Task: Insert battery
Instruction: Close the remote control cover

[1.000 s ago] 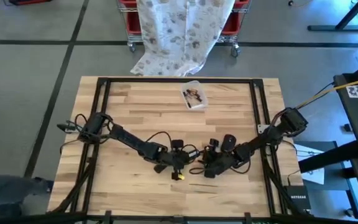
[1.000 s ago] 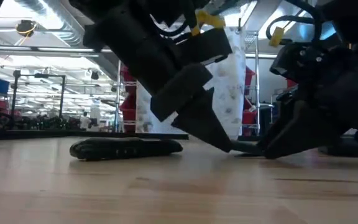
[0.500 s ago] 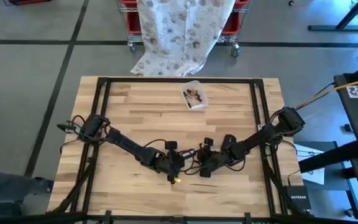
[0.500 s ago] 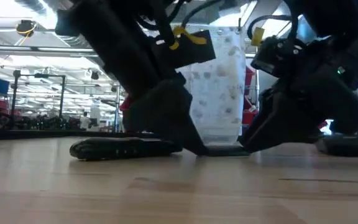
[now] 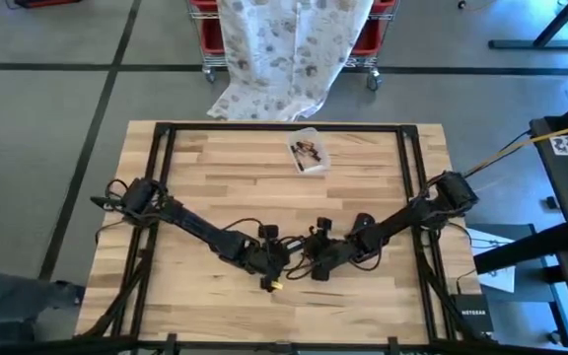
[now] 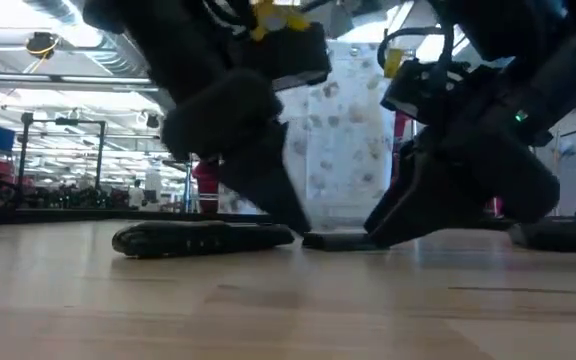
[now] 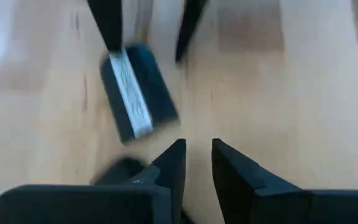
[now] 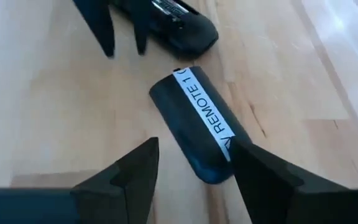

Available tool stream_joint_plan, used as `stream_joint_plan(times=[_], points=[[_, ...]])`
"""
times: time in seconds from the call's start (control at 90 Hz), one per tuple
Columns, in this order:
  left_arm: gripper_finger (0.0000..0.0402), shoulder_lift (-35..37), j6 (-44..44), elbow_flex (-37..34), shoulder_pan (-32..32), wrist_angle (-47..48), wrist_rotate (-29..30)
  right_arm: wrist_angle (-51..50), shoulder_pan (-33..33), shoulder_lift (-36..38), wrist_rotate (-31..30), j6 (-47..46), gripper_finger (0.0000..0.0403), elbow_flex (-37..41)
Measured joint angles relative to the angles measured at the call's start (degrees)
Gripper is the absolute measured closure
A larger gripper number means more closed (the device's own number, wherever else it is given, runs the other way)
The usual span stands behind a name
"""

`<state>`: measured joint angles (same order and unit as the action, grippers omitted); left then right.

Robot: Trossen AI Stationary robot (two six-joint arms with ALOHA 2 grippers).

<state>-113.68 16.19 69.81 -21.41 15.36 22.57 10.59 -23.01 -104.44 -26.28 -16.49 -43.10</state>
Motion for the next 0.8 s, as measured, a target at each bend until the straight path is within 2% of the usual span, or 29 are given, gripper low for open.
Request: stream_joint_plan(times=[0.089,0.256,0.489,0.8], points=[[0.0344,-0.40,1.61,-0.03,0.41,1.53,-0.18,-1.78,1.14,0.13,-0.83,-1.79,0.0219,-0.04],[0.0344,-2.73,1.36,0.05,1.57,-1.93,0.69,-2.62,2.91,0.21,-0.50,-2.41,0.0219,-0.08],[0.0344,-3.89,0.50,0.10,2.07,-4.69,8.63,-0.48,3.70,0.03,1.35,0.69,0.0219,0.01],[0.0344,1.85,3.20,2.94,-1.05,4.33,9.84,3.89,5.21,-1.14,4.15,2.40,0.0219,0.01]])
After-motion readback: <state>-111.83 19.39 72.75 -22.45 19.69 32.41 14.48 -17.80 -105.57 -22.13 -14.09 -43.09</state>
